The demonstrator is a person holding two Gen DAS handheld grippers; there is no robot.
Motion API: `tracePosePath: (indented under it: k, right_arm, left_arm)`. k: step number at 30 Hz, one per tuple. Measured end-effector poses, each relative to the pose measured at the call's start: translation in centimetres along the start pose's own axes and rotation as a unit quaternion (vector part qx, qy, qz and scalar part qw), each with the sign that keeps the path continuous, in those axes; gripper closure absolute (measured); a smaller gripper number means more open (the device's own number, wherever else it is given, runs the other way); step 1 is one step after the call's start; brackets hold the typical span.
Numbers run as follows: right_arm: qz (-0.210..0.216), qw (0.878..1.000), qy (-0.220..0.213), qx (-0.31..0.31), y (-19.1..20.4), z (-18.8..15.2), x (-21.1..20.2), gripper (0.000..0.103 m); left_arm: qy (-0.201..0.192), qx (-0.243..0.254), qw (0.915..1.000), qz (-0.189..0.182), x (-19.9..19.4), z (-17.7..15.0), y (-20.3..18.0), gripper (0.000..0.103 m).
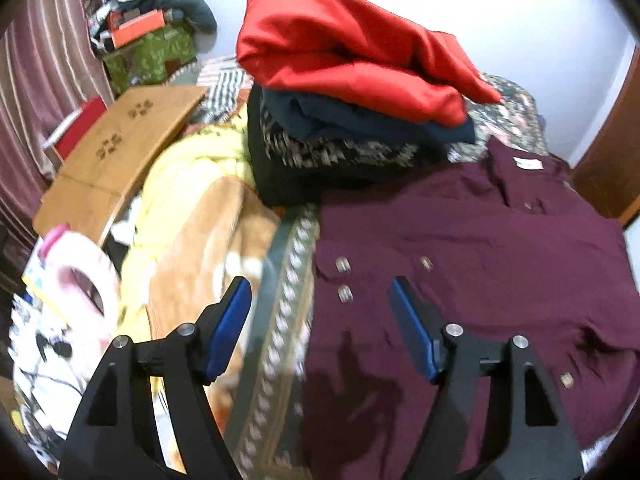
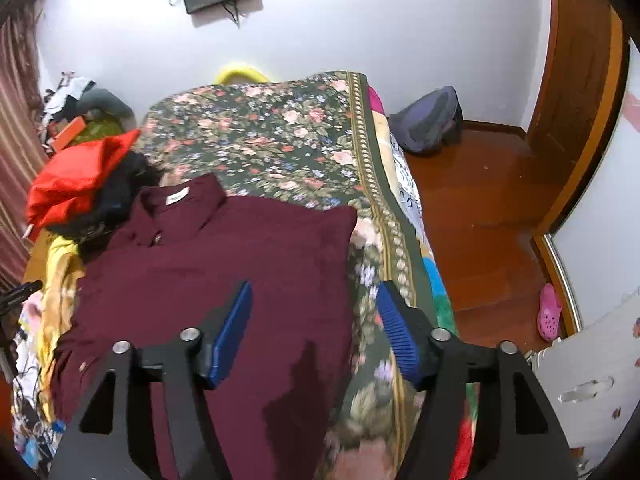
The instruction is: Fold large clothes
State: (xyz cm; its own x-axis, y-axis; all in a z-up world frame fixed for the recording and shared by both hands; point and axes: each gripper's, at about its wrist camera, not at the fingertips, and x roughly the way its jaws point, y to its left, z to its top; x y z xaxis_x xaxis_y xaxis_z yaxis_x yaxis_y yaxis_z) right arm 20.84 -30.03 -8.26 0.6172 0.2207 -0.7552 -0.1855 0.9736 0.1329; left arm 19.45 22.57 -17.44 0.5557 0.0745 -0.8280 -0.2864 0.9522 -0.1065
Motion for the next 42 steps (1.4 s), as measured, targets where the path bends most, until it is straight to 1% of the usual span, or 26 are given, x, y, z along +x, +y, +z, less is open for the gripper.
tracePosePath:
  k: [4,6,9,12,16,18,19,22,23,24,25,26,27,28,29,31,32,33,34,36,38,39,42]
  right_arm:
    - [0.001,1.0,0.009,-0.004,0.9,-3.0,-0.9,0.04]
    - [-0.001,1.0,0.014,-0.004,1.3,-4.4,-1.0,0.04]
    - [-0.004,0.999,0.036,0.003,1.9,-6.6,-0.7,0.04]
    - [-0.008,0.998,0.063,0.008,2.5,-8.6,-0.3,0.04]
    - [0.001,0.996,0.091,0.018,3.0,-10.8,-0.1,0.04]
    - [0.013,0.994,0.104,0.028,3.3,-11.9,0.1,0.04]
    - [0.02,0.993,0.113,0.033,3.4,-12.3,0.5,0.04]
    - [0.037,0.99,0.125,0.052,3.9,-13.3,1.5,0.04]
    - [0.044,0.989,0.128,0.06,4.0,-13.5,1.7,0.04]
    - [0.055,0.988,0.13,0.066,4.1,-13.6,1.9,0.04]
    - [0.07,0.986,0.131,0.078,4.0,-13.8,2.0,0.04]
    - [0.088,0.983,0.13,0.098,3.7,-13.8,2.2,0.04]
    - [0.107,0.979,0.13,0.112,3.5,-14.0,2.3,0.038]
    - [0.116,0.978,0.13,0.119,3.5,-14.2,2.5,0.036]
    - [0.118,0.977,0.128,0.119,3.6,-14.2,2.5,0.036]
    - [0.115,0.98,0.119,0.109,4.0,-14.4,2.4,0.036]
    - [0.116,0.981,0.113,0.107,4.2,-14.4,2.2,0.04]
    - [0.118,0.982,0.107,0.106,4.3,-14.3,2.0,0.048]
    - [0.118,0.982,0.101,0.104,4.4,-14.2,1.7,0.054]
    - [0.109,0.985,0.091,0.1,4.6,-13.7,1.1,0.081]
    - [0.116,0.985,0.079,0.102,4.5,-13.1,0.3,0.09]
    - [0.124,0.984,0.074,0.103,4.4,-12.7,0.2,0.092]
    - [0.14,0.985,0.051,0.088,4.7,-11.3,-1.1,0.094]
  left_arm:
    - [0.023,-0.011,0.9996,-0.015,-1.1,-3.2,0.6,0.032]
    - [0.036,-0.017,0.9991,-0.013,-1.2,-5.0,1.0,0.032]
    - [0.056,-0.019,0.9982,-0.005,-1.0,-7.5,1.1,0.032]
    - [0.077,-0.025,0.9966,-0.011,-0.8,-10.3,1.2,0.032]
    - [0.108,-0.049,0.9915,-0.053,-0.2,-13.5,0.9,0.032]
    - [0.131,-0.062,0.9865,-0.076,0.6,-15.0,0.6,0.032]
    - [0.136,-0.067,0.9851,-0.08,0.9,-15.4,0.4,0.032]
    - [0.135,-0.102,0.9812,-0.092,1.3,-16.3,0.3,0.032]
    - [0.136,-0.115,0.9785,-0.104,1.4,-16.3,0.4,0.033]
    - [0.137,-0.124,0.976,-0.114,1.4,-16.4,0.5,0.037]
    - [0.139,-0.136,0.9729,-0.125,1.5,-16.5,0.7,0.038]
    - [0.141,-0.143,0.9706,-0.133,1.5,-16.5,0.7,0.041]
    - [0.14,-0.15,0.9678,-0.145,1.5,-16.6,0.8,0.044]
    - [0.141,-0.156,0.9651,-0.156,1.4,-16.7,0.9,0.045]
    - [0.142,-0.166,0.961,-0.17,1.4,-16.8,1.1,0.047]
    - [0.142,-0.176,0.9547,-0.194,1.2,-16.9,1.1,0.058]
    - [0.143,-0.182,0.9505,-0.208,1.1,-16.8,1.1,0.068]
    - [0.142,-0.188,0.9474,-0.217,1.0,-16.7,1.2,0.072]
    - [0.139,-0.189,0.9475,-0.218,0.9,-16.6,1.1,0.072]
    - [0.124,-0.178,0.9525,-0.214,0.0,-16.0,0.7,0.084]
    - [0.107,-0.169,0.9567,-0.211,-1.0,-15.4,0.5,0.09]
    - [0.096,-0.166,0.9576,-0.215,-1.7,-14.9,0.4,0.091]
    - [0.061,-0.167,0.9563,-0.232,-3.7,-13.2,0.5,0.092]
